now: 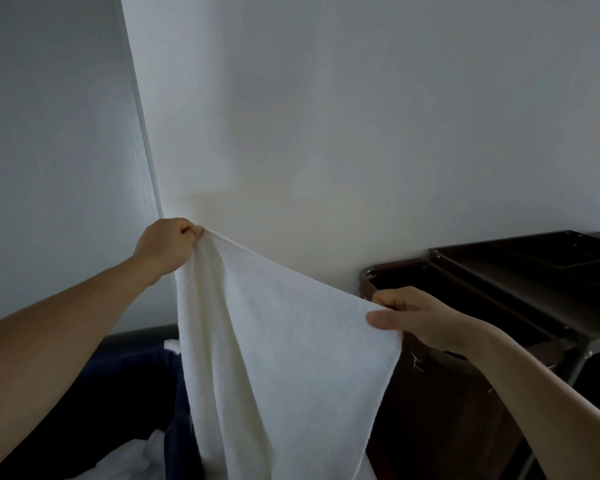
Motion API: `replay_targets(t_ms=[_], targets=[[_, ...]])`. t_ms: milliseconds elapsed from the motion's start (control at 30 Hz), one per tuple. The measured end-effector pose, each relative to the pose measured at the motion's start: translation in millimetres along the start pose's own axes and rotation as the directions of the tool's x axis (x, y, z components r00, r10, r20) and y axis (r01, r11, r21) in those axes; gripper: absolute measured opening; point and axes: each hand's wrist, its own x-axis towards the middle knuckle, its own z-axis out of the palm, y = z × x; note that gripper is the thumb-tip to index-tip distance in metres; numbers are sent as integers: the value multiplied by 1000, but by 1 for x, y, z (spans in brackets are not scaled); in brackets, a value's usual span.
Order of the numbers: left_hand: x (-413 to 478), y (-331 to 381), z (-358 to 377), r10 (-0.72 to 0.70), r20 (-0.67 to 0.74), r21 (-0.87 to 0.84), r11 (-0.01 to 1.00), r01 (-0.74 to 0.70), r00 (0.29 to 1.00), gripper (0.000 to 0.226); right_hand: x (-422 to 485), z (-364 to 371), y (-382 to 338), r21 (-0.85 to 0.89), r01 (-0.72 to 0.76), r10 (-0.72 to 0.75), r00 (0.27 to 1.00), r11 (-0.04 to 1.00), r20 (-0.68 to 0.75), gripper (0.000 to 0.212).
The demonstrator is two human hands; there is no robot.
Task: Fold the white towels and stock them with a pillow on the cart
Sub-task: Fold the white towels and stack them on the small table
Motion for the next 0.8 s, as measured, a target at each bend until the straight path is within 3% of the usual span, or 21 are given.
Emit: replay_targets(t_ms=[100, 267, 333, 400, 500, 667, 733, 800], targets=[[-2, -3, -4, 12, -3, 14, 1000, -11, 1000, 31, 0, -14, 2, -328, -42, 13, 996, 944, -90, 22], [-8, -8, -6, 43, 30, 9, 999, -43, 999, 30, -5, -28, 2, -614, -118, 90, 993, 781, -76, 42], [-10, -6, -4, 51, 29, 14, 999, -51, 998, 30, -5, -29, 5, -670, -118, 55, 992, 732, -114, 51], [-10, -6, -4, 45, 18, 13, 999, -45, 999, 30, -5, -31, 10, -562, -109, -29, 973, 820, -231, 45], [-9, -8, -6, 32, 16, 0, 1000, -32, 999, 29, -1, -34, 20, -283, -84, -62, 880, 955, -472, 24], [-11, -2, -4, 43, 28, 21, 999, -43, 999, 30, 13, -38, 27, -23, -1, -15, 724, 1000, -690, 24], [-12, 1, -3, 51, 27, 31, 998, -52, 998, 30, 14, -40, 29, 68, 13, 36, 746, 998, -665, 25], [-13, 4, -2, 61, 25, 40, 997, -62, 998, 30, 14, -42, 31, 58, -110, 123, 813, 992, -568, 35]])
